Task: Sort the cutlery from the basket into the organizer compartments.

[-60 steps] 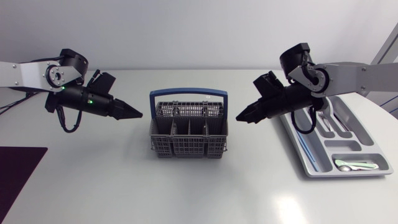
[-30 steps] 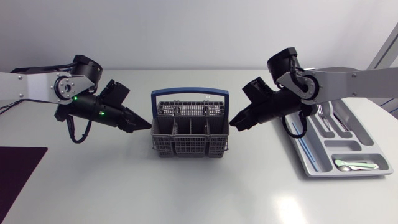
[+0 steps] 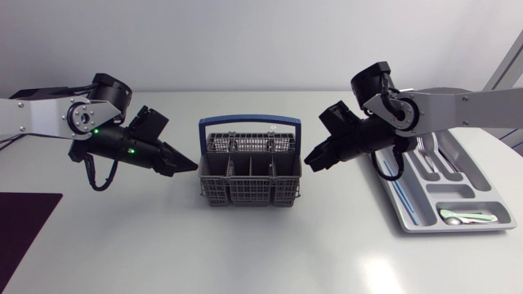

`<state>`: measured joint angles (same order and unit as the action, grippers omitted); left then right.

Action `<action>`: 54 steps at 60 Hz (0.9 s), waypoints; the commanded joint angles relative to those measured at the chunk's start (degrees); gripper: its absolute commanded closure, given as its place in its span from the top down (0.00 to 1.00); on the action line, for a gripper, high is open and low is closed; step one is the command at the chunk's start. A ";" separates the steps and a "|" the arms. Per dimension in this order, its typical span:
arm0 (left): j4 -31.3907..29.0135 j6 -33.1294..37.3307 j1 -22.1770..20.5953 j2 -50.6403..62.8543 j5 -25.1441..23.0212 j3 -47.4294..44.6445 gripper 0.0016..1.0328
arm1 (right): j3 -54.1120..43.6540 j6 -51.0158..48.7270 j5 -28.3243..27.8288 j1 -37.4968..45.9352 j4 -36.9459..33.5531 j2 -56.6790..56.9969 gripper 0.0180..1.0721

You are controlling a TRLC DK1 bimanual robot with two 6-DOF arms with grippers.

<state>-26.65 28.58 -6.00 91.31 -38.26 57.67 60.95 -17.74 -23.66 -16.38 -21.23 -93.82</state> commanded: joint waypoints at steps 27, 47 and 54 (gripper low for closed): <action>-1.21 0.16 6.70 -18.36 1.43 -6.69 0.03 | -10.41 1.04 13.64 0.91 -0.56 19.64 0.06; -1.12 -0.54 7.67 -28.99 8.38 -10.91 0.97 | -15.51 -0.63 18.30 4.43 -0.65 29.48 0.92; -1.12 -2.03 8.37 -30.49 11.28 -10.74 0.96 | -17.09 -1.25 19.88 4.96 -0.39 33.09 0.96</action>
<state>-27.53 28.08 1.52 62.06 -28.32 48.10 45.91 -18.28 -4.60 -11.86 -21.63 -62.87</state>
